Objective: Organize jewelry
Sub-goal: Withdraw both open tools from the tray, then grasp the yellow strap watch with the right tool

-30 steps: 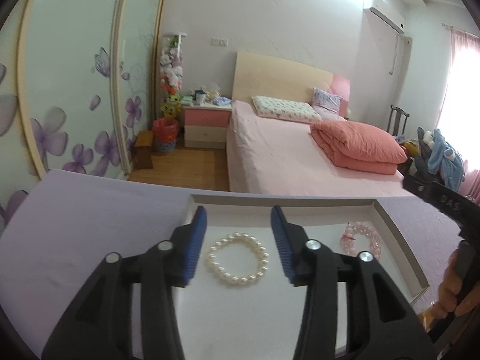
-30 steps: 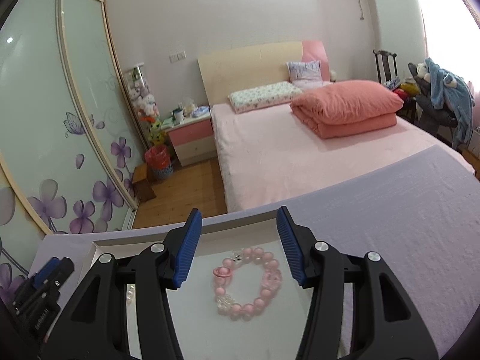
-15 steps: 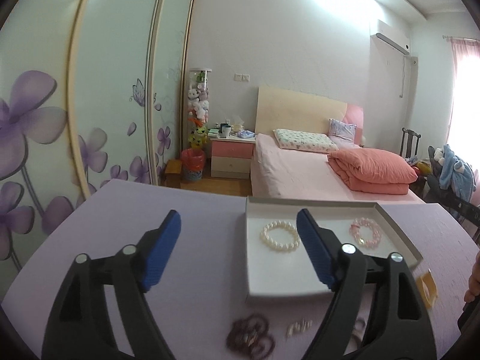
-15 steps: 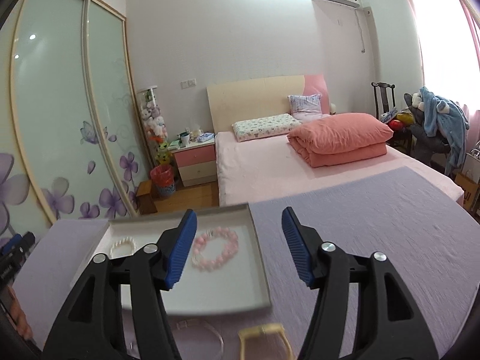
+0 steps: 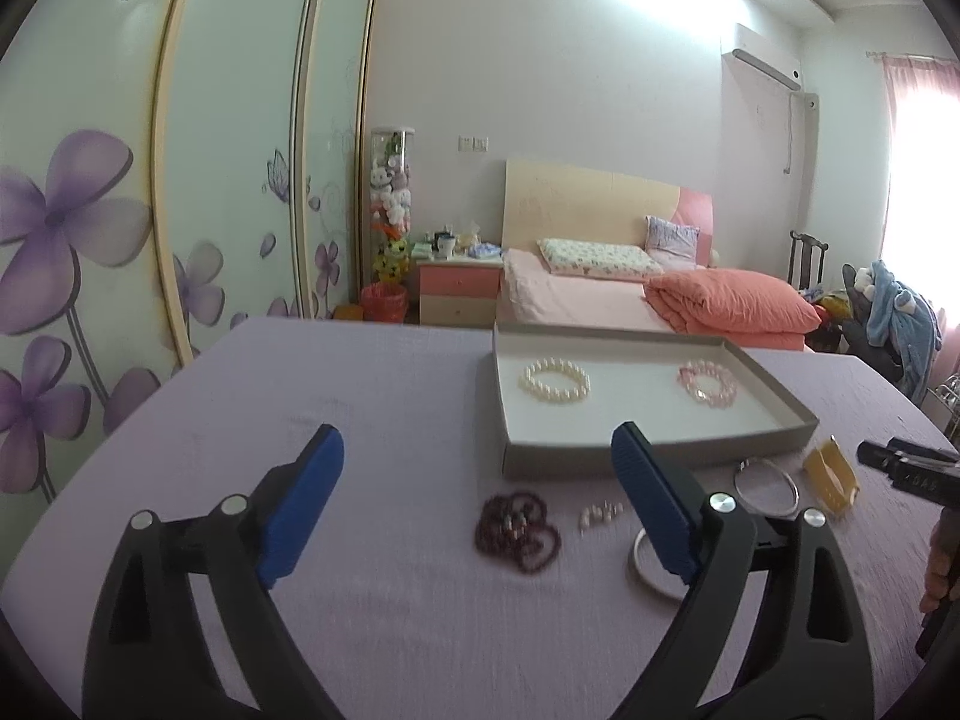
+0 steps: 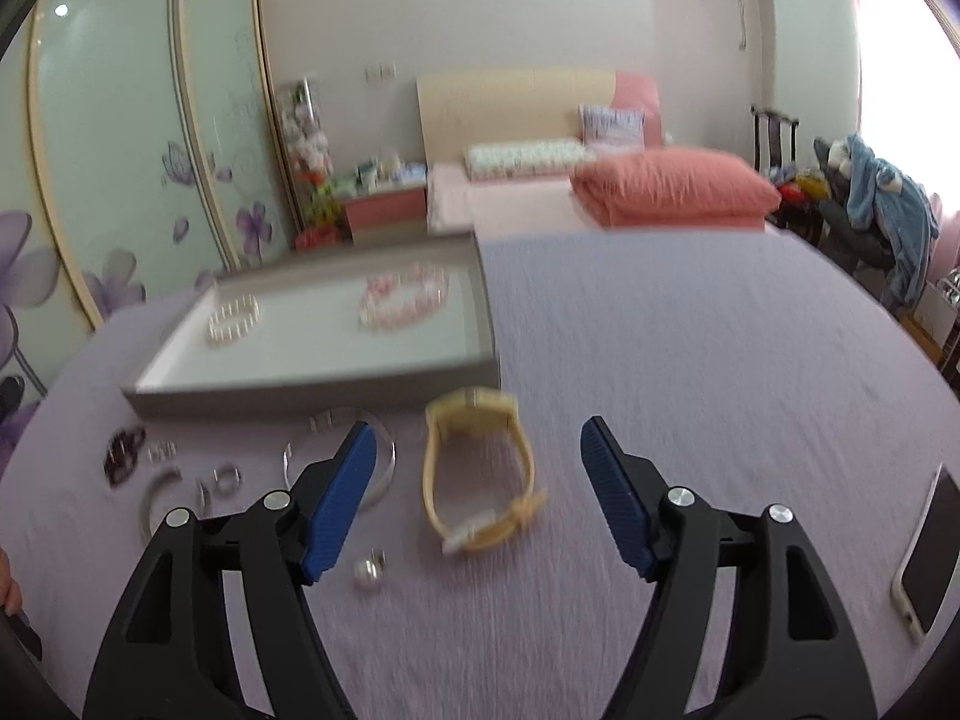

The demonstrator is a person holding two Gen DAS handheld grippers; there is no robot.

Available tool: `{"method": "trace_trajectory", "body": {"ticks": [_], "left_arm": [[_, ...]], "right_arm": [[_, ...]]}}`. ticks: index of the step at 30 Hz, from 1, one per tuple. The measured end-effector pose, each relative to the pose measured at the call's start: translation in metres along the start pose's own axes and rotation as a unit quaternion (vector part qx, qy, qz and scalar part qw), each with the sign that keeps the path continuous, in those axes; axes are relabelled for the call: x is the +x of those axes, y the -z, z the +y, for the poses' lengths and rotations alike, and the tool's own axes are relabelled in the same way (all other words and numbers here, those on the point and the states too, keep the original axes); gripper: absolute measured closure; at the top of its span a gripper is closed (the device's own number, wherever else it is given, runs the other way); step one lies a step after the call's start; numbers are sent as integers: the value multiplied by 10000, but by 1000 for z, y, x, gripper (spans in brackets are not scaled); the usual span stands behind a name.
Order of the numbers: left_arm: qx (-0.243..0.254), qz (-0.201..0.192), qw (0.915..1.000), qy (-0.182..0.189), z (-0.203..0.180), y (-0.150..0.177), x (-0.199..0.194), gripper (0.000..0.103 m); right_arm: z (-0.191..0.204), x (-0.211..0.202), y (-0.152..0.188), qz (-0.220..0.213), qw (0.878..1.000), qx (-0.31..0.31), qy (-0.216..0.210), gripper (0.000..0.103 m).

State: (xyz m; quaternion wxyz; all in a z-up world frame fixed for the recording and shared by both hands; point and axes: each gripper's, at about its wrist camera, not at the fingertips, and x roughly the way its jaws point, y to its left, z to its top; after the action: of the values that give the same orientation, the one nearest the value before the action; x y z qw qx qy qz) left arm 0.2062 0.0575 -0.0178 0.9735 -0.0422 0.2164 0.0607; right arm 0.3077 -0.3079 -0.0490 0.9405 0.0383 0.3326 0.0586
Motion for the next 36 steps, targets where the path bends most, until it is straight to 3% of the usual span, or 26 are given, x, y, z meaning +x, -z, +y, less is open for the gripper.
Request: {"method": "trace_trajectory", "body": {"ticks": [10,20,21,25,28,36], "left_arm": [[-52,185,9998,35,2,10,11,14],[1,211,9998,43,1,12,13,14],[0,218,9998,47,1,12,14,14],[9,258,9997,39,0,13,15,14],[15,288,9996,52,0,13,17,14],[60,494,9987,102,-2,13,24,14]], "right_arm": [[5,31,10,488,9981,-119,364,25],[3,53,9,810,9954,-75,508,26],[2,55,10,855,9950,-74,517,27],[1,58,11,987,9938,-67,497,53],[1,54,13,955,9940,-94,528,64],[-4,47,16,959,9945,26,417,69]]}}
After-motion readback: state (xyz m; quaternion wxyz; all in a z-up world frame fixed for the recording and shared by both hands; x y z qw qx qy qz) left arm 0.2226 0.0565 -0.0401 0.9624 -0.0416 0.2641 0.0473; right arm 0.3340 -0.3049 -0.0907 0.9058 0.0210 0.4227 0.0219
